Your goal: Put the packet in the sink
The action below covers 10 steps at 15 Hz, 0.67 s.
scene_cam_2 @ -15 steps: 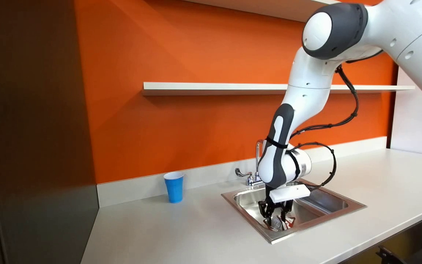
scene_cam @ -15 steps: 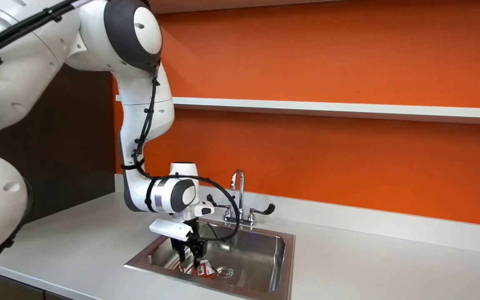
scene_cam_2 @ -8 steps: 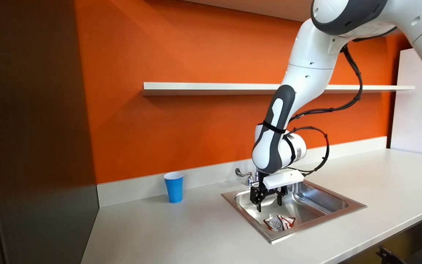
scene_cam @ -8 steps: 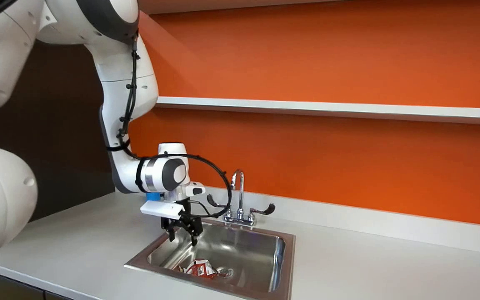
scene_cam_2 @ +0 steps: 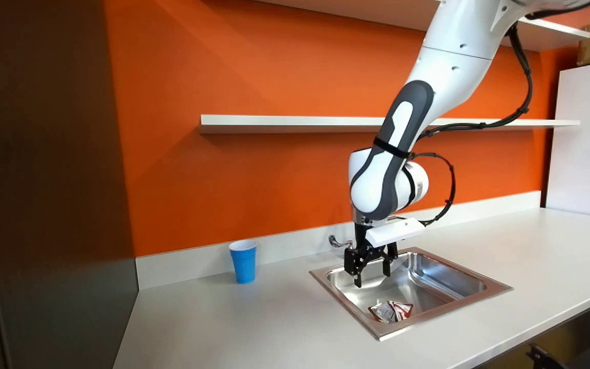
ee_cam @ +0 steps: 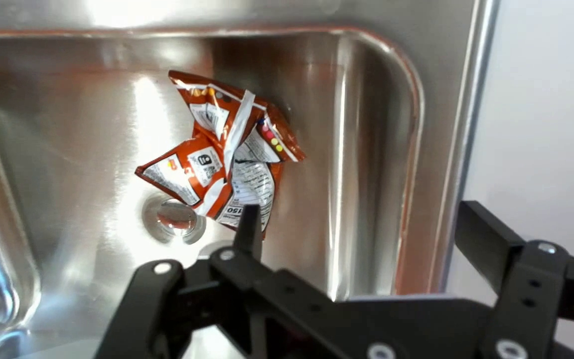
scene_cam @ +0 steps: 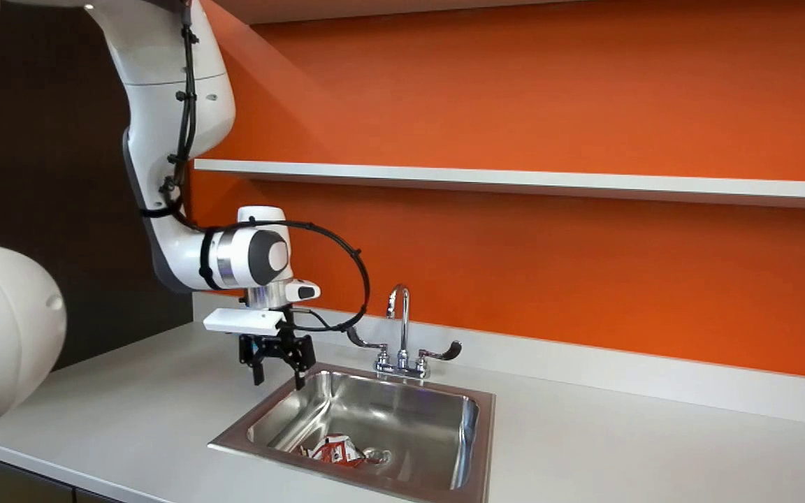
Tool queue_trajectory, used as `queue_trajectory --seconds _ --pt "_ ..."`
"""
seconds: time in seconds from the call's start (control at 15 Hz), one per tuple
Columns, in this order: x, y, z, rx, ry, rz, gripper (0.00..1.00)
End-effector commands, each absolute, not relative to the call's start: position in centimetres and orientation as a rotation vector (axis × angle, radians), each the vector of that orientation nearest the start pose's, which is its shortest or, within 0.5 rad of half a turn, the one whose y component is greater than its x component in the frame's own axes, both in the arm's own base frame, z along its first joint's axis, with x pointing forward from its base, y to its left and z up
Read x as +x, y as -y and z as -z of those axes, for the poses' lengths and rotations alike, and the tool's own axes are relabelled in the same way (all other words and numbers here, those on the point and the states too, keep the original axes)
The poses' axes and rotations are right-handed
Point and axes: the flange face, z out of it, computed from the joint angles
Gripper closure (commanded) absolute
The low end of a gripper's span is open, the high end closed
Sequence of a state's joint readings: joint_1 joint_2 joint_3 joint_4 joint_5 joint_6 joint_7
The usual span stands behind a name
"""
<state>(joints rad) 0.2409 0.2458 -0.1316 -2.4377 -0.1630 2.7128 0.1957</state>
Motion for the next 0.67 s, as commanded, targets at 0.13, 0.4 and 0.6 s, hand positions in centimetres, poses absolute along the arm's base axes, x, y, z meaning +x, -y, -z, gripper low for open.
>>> queue_trajectory --seconds 0.13,0.4,0.6 --pt "45.2 -8.7 -25.4 -3.237 0.143 -0.085 0.0" --pt "43.8 -10.2 -27.1 -3.24 0.162 -0.1 0.0" --pt "44.5 -10.7 -26.4 -3.235 0.194 -0.079 0.0"
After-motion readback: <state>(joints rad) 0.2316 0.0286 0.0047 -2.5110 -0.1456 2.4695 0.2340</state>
